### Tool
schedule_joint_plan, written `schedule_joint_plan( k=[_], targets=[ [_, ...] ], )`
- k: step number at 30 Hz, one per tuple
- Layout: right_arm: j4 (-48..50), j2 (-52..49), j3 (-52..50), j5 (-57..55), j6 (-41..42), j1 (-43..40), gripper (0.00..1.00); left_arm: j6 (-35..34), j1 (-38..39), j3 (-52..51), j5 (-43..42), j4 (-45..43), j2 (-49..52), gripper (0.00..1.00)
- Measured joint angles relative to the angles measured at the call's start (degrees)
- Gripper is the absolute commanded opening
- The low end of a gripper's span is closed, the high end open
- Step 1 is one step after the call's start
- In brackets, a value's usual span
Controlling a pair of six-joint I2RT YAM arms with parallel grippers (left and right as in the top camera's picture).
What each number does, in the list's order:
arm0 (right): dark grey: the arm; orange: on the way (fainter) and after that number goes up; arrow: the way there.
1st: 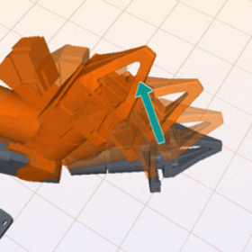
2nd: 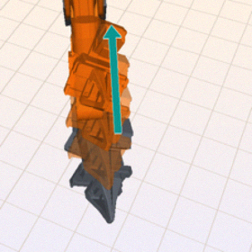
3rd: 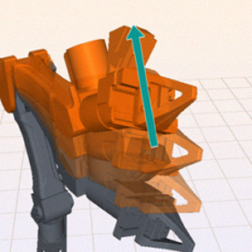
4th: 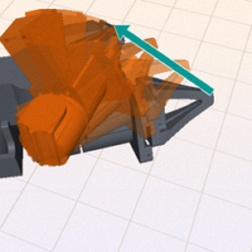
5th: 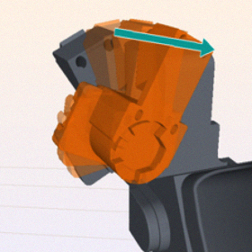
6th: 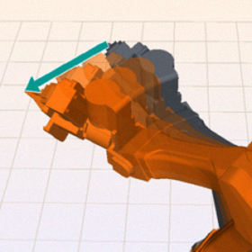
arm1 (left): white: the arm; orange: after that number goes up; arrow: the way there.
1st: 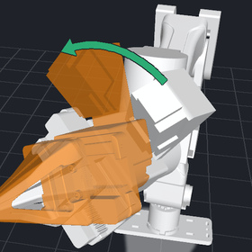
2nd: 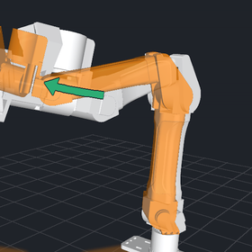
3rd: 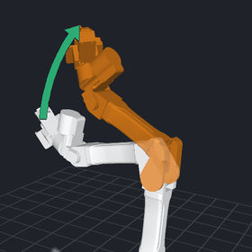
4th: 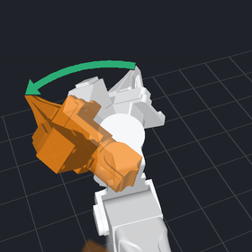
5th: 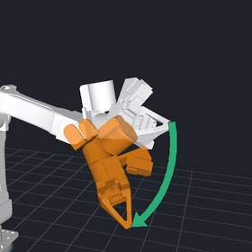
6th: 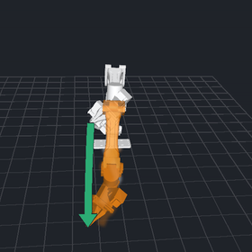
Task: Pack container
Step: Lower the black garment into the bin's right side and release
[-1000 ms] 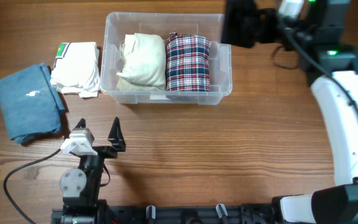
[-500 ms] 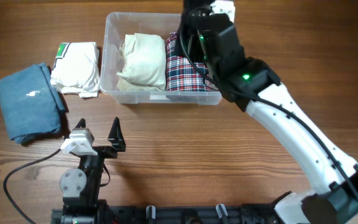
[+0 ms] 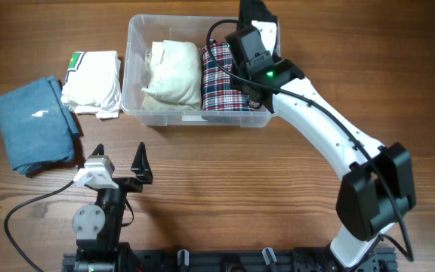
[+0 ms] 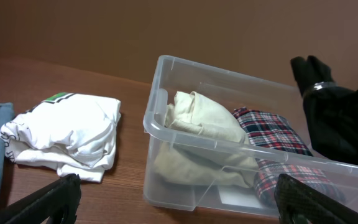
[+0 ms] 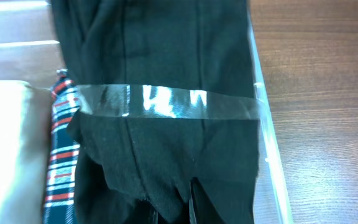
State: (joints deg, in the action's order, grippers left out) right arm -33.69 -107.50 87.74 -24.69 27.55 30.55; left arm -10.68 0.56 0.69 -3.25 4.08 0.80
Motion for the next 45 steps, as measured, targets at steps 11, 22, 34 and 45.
schedule_joint_plan(
  k=[11,22,34,45],
  targets=[
    [2.4,-2.5,0.0,2.2,-1.9,0.1,0.04,0.0,0.0,0.0,0.0,0.0,0.0,1.0],
    [-3.6,-2.5,0.6,6.0,-1.9,0.2,0.08,0.0,0.0,0.0,0.0,0.0,0.0,1.0],
    [-3.3,-2.5,2.3,5.1,-3.6,0.2,0.89,0.0,0.0,0.0,0.0,0.0,0.0,1.0],
    [7.7,-2.3,9.4,5.0,-11.2,0.0,0.04,0.0,0.0,0.0,0.0,0.0,0.0,1.0]
  ],
)
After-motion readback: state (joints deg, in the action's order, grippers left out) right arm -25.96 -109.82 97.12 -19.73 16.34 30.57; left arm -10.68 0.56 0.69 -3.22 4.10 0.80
